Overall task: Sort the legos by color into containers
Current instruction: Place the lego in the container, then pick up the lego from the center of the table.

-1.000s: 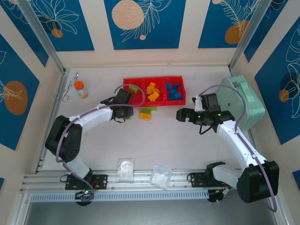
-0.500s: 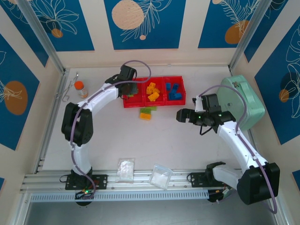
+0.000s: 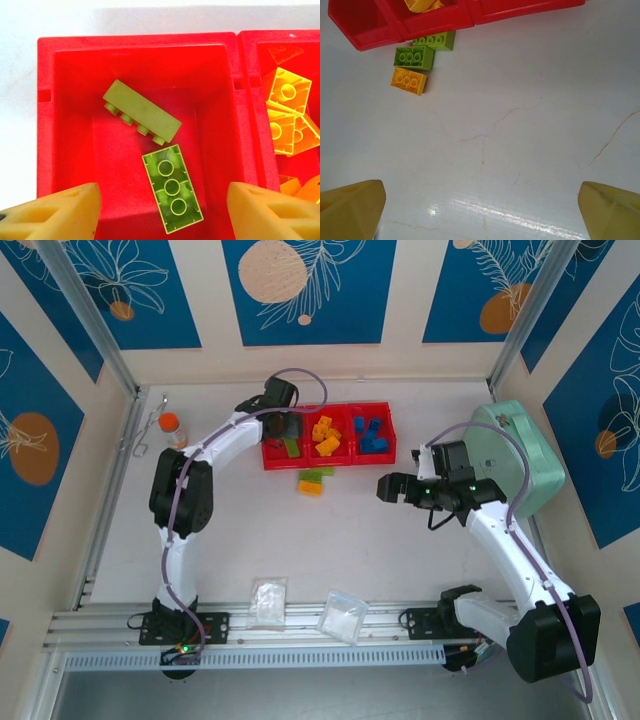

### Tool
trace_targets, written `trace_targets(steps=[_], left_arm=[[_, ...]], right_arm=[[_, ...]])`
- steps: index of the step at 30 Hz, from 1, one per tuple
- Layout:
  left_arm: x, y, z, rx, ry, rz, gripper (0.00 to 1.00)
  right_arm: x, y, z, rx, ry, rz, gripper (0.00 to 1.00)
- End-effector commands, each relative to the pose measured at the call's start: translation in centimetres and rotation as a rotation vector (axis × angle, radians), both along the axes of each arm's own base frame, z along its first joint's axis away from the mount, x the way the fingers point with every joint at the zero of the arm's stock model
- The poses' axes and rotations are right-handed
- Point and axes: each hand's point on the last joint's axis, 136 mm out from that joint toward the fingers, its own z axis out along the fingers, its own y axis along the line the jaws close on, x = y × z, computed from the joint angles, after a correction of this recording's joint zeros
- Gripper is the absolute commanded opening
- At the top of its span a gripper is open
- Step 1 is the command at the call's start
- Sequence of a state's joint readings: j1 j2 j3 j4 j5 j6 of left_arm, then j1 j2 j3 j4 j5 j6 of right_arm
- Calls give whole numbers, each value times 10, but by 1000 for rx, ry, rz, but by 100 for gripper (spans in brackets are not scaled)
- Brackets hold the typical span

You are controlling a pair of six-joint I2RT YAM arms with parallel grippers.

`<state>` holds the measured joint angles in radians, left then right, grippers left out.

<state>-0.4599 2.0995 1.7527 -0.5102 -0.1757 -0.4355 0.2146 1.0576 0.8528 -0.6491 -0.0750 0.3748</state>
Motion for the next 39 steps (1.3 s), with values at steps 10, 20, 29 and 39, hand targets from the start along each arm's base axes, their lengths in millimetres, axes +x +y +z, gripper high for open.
trace_targets(steps=[10,20,29,39], left_arm=[[-102,3,20,-61,15,-88,99],[-159,-57,-15,-7,56,-282,99],[-143,-64,-55,89,175,-208,99],[-136,-62,-79,135,268,-139,93]], right_arm=[[11,13,-11,62,29,9,99],[24,22,-24,98,45,20,99],[23,19,-21,101,23,23,99],[23,19,-15,135,-3,44,99]])
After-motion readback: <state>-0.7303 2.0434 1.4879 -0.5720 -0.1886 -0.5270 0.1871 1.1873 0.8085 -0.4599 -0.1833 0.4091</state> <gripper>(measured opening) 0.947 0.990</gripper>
